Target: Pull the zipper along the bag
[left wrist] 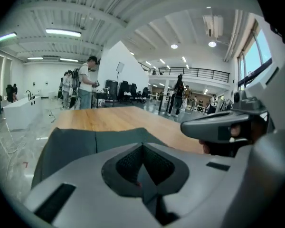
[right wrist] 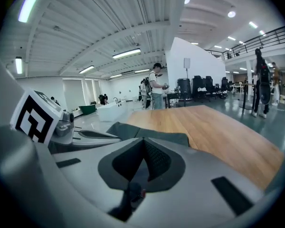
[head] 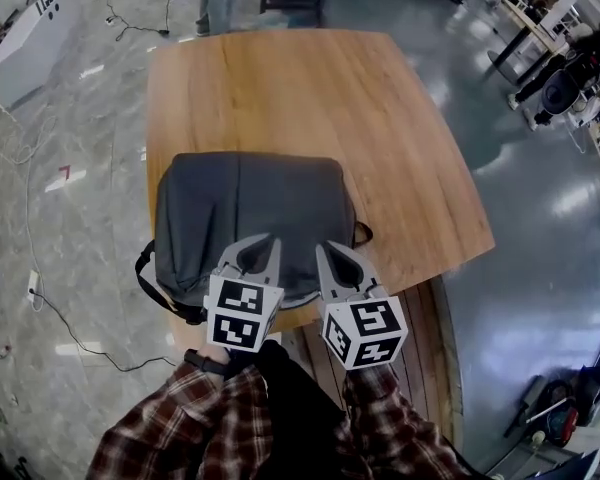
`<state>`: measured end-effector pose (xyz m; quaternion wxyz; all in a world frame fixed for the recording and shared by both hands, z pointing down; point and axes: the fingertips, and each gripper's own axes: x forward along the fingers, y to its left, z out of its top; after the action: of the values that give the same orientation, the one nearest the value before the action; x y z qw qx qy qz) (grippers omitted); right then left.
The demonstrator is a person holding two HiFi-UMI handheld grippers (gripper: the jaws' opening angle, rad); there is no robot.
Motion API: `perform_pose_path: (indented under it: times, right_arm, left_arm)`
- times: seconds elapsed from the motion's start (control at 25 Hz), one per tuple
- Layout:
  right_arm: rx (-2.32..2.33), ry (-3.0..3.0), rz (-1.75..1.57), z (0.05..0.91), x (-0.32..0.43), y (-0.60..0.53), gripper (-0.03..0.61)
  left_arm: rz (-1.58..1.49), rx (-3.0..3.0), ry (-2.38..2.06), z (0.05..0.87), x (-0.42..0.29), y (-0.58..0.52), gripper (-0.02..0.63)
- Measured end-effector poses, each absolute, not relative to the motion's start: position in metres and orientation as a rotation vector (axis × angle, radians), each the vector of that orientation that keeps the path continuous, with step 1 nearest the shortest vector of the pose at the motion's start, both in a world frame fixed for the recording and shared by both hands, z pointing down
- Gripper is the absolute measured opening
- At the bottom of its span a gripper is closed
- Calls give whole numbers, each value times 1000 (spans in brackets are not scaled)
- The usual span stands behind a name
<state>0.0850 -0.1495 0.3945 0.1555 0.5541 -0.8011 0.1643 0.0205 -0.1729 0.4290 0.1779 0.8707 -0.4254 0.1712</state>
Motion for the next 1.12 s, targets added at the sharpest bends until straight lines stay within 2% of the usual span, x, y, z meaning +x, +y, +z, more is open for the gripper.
perform_pose_path:
  times: [0.32, 0.64, 0.8, 1.12]
  right_arm:
    - [1491, -2156, 754, 492, 92, -137, 8]
    - [1338, -1956, 989, 550, 86, -106, 9]
    - [1277, -1920, 1151, 565, 71, -105, 88]
    - [1340, -1793, 1173, 588, 68, -118, 118]
  left_arm:
    - [632, 2330, -1113, 535, 25, -182, 9]
    - [719, 2289, -1105, 558, 34, -182, 9]
    - [699, 2260, -1091, 561, 34, -186, 9]
    - [636, 2234, -1028, 563, 32, -185, 9]
